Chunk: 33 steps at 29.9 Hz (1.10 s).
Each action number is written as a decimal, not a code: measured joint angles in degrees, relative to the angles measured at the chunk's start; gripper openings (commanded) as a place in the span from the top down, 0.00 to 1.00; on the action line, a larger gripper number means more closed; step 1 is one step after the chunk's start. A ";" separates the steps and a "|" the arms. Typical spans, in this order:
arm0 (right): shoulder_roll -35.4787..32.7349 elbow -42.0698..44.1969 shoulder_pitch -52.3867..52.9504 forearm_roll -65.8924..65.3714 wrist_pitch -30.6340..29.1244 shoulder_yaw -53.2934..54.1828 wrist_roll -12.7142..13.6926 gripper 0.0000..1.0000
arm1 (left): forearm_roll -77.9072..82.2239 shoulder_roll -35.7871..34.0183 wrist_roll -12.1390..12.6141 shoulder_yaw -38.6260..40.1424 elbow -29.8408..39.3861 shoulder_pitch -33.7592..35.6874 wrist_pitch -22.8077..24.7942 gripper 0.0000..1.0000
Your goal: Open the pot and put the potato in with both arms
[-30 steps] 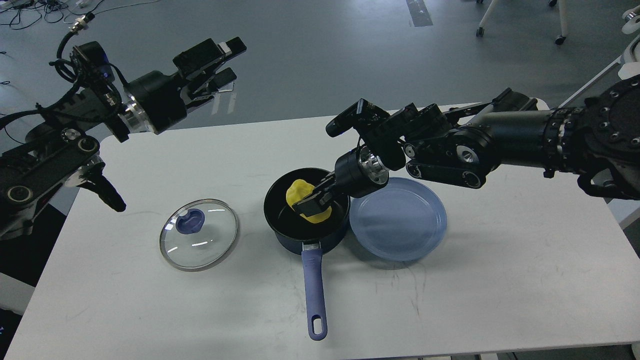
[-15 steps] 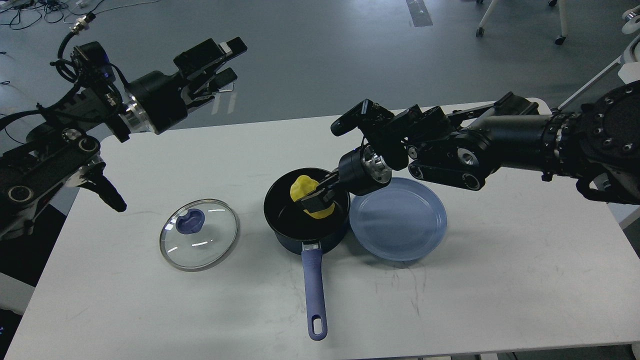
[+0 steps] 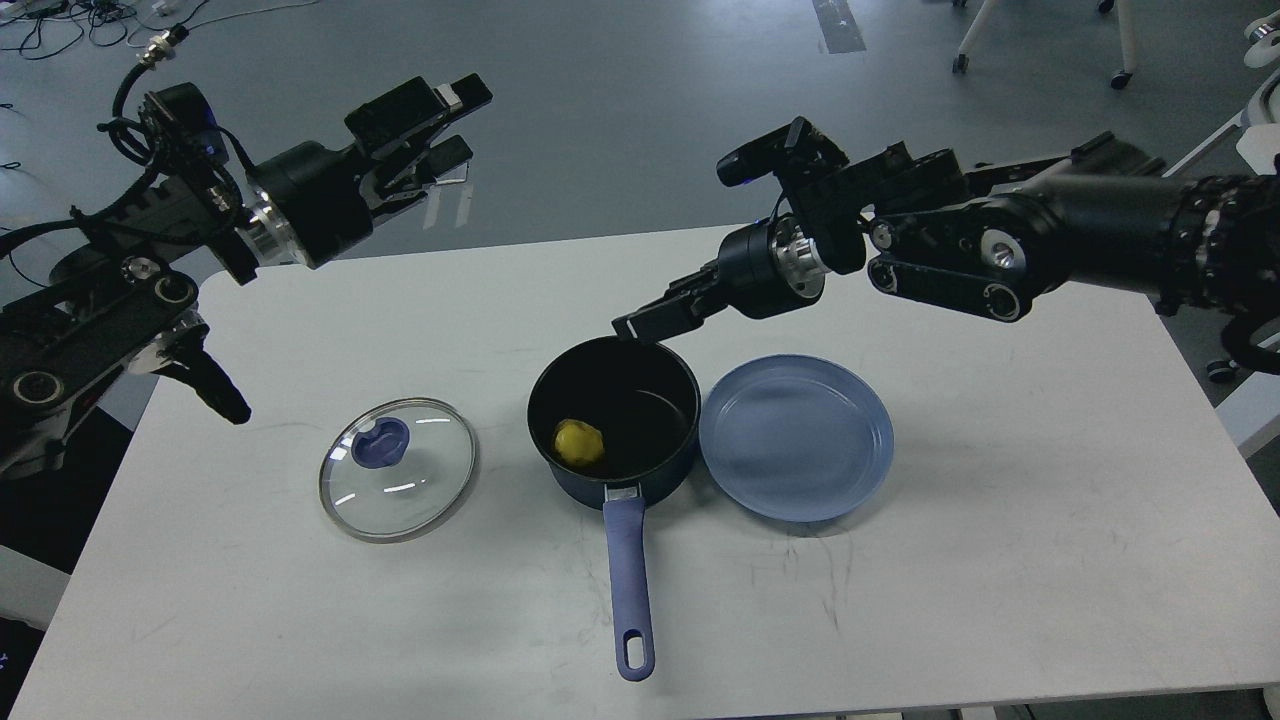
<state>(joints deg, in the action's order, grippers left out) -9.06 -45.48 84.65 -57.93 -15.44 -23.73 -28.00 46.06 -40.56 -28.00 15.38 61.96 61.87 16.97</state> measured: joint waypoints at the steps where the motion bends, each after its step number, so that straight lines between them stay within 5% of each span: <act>1: -1.36 -0.11 0.01 0.47 -0.04 1.66 -0.02 0.02 | -0.04 -0.01 0.00 0.00 0.00 0.00 0.00 0.03; 14: -16.78 0.00 -12.87 31.76 0.10 29.73 0.00 0.02 | -11.30 0.30 0.00 3.65 -0.77 -4.18 -0.01 0.03; 24: -17.48 0.00 -33.05 42.66 -0.10 51.38 0.00 0.01 | -15.24 3.44 0.00 13.49 -3.24 -14.65 -0.44 0.02; 33: -17.61 -0.98 -42.36 45.70 -5.14 54.12 0.00 0.00 | -19.48 6.82 0.00 17.88 -4.31 -19.30 0.38 0.02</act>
<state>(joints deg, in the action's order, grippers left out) -26.67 -46.46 42.29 -12.23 -20.58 30.39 -27.99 26.58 -33.74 -28.00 33.27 57.65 42.57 17.35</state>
